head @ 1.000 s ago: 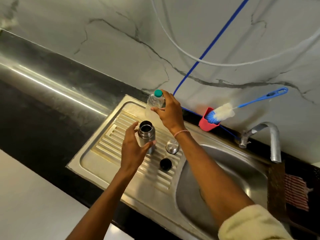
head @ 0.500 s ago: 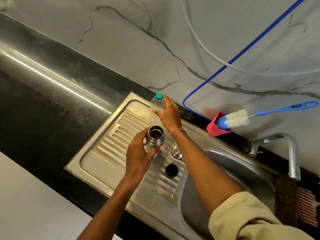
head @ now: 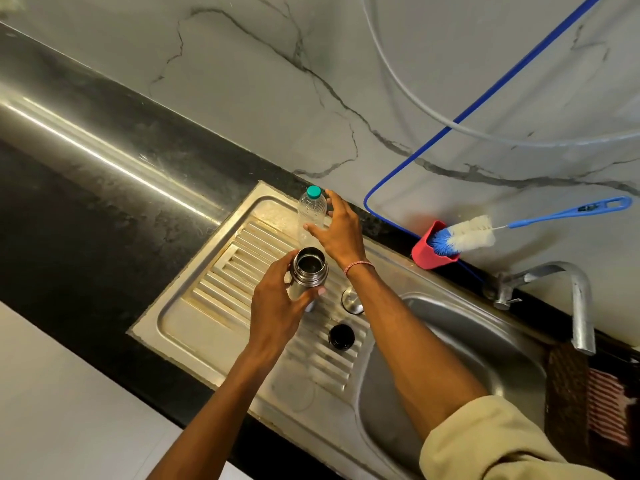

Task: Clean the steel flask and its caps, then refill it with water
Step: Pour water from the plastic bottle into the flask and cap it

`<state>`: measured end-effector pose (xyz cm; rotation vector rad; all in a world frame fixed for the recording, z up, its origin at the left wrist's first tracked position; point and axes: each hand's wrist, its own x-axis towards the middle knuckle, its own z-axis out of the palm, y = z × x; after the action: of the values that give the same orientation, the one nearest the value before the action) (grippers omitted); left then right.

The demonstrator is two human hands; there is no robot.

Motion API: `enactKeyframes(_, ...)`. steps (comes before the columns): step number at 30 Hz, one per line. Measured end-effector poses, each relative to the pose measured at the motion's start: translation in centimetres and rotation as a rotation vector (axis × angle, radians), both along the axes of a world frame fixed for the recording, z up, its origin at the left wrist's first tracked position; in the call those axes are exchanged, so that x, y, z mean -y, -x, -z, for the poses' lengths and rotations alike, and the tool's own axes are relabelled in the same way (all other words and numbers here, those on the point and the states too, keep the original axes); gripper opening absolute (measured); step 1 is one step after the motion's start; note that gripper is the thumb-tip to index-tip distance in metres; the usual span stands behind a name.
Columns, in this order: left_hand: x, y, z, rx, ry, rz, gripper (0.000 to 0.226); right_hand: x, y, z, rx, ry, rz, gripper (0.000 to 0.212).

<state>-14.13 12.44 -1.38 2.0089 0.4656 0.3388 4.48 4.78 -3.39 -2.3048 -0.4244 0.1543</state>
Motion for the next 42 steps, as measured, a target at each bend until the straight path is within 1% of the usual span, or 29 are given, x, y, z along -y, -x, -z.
enactKeyframes(2, -0.1, -0.1, 0.1, -0.005, -0.005, -0.001, 0.086, 0.8, 0.6, -0.6, 0.019, -0.038, 0.035, 0.066)
enactKeyframes(5, -0.1, 0.0, 0.7, -0.012, 0.000, 0.004, 0.086, 3.5, 2.6, -1.5, 0.074, -0.095, 0.107, 0.033)
enactKeyframes(7, -0.1, 0.2, 1.2, -0.016, 0.006, 0.003, 0.084, 5.9, 4.9, -1.7, 0.128, -0.039, 0.117, 0.015)
enactKeyframes(8, 0.0, 0.4, 1.5, -0.020, 0.010, 0.001, 0.085, 7.2, 6.3, -1.5, 0.142, 0.023, 0.094, 0.012)
enactKeyframes(11, 0.2, 0.4, 2.0, -0.026, 0.020, 0.007, 0.087, 10.3, 10.5, 0.4, 0.095, 0.247, -0.072, 0.019)
enactKeyframes(15, 0.3, 0.0, 2.5, -0.019, 0.055, 0.025, 0.088, 12.5, 14.8, 4.0, 0.060, 0.521, -0.274, 0.053)
enactKeyframes(17, 0.2, -0.3, 2.9, -0.024, 0.076, 0.041, 0.089, 12.8, 15.8, 5.5, 0.016, 0.536, -0.274, 0.061)
enactKeyframes(18, 0.3, -0.4, 3.0, -0.024, 0.083, 0.047, 0.088, 13.0, 16.1, 6.0, -0.018, 0.495, -0.251, 0.060)
enactKeyframes(20, 0.4, -0.8, 3.1, -0.025, 0.092, 0.041, 0.084, 13.3, 16.5, 6.6, -0.084, 0.336, -0.161, 0.058)
enactKeyframes(23, 0.5, -1.4, 3.2, -0.031, 0.108, 0.046, 0.075, 14.2, 17.0, 5.6, -0.227, -0.013, 0.040, 0.061)
enactKeyframes(25, 0.4, -1.4, 2.9, -0.019, 0.152, 0.082, 0.070, 14.8, 17.3, 3.5, -0.320, -0.277, 0.152, 0.057)
enactKeyframes(28, 0.5, -0.9, 1.8, 0.007, 0.223, 0.123, 0.068, 15.7, 17.2, -1.1, -0.423, -0.740, 0.323, 0.052)
enactKeyframes(30, 1.5, -0.7, 0.6, 0.026, 0.239, 0.157, 0.068, 16.2, 16.7, -5.1, -0.478, -1.014, 0.357, 0.048)
enactKeyframes(31, 2.3, -0.6, -0.1, 0.036, 0.245, 0.183, 0.068, 16.5, 16.3, -7.0, -0.498, -1.112, 0.343, 0.046)
enactKeyframes(32, 3.2, -0.3, -0.9, 0.051, 0.241, 0.209, 0.069, 16.7, 16.1, -8.8, -0.506, -1.173, 0.314, 0.047)
enactKeyframes(34, 5.4, 0.4, -2.6, 0.095, 0.232, 0.260, 0.070, 17.3, 15.8, -11.8, -0.490, -1.238, 0.250, 0.057)
enactKeyframes(36, 7.9, 1.4, -4.5, 0.138, 0.257, 0.287, 0.071, 18.2, 16.0, -14.2, -0.457, -1.267, 0.186, 0.064)
enactKeyframes(37, 9.0, 1.8, -5.2, 0.156, 0.267, 0.304, 0.071, 18.6, 16.2, -15.1, -0.442, -1.269, 0.152, 0.064)
enactKeyframes(39, 11.2, 2.7, -6.4, 0.178, 0.271, 0.354, 0.070, 19.8, 16.9, -16.6, -0.392, -1.228, 0.072, 0.057)
enactKeyframes(42, 13.8, 3.9, -7.4, 0.182, 0.282, 0.375, 0.066, 22.0, 18.1, -18.4, -0.292, -1.019, -0.004, 0.052)
